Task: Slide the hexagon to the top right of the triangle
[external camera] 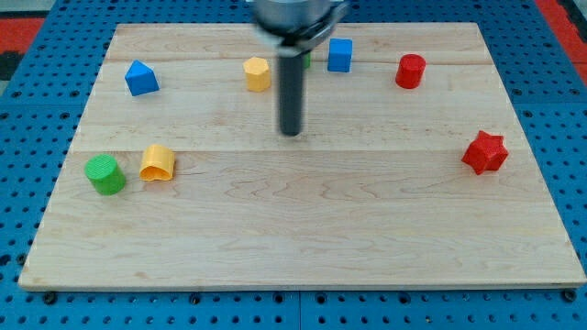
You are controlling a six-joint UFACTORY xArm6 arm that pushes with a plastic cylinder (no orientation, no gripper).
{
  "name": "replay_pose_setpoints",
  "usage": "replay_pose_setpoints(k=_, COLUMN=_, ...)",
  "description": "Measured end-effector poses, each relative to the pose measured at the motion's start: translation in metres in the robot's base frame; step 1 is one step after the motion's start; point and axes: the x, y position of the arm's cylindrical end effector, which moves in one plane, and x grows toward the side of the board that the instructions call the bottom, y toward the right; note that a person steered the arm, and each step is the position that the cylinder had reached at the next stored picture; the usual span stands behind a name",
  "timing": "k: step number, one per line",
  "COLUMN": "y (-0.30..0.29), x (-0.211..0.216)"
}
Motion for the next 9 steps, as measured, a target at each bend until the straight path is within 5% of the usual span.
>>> replay_pose_setpoints(k=1, y=-0.013, x=-0.019)
replay_pose_setpoints(k=2, y=0.06, x=0.049)
replay_pose_setpoints(k=3, y=0.0, x=0.029)
replay_pose_setpoints(k=4, y=0.042, x=0.063)
replay_pose_setpoints(k=5, y=0.108, x=0.045)
replay_pose_setpoints(k=6, y=0.192, x=-0.036)
replay_pose_setpoints(k=7, y=0.106, x=-0.028)
replay_pose_setpoints(k=8, y=0.114, x=0.053)
replay_pose_setpoints(k=9, y=0.012, x=0.013)
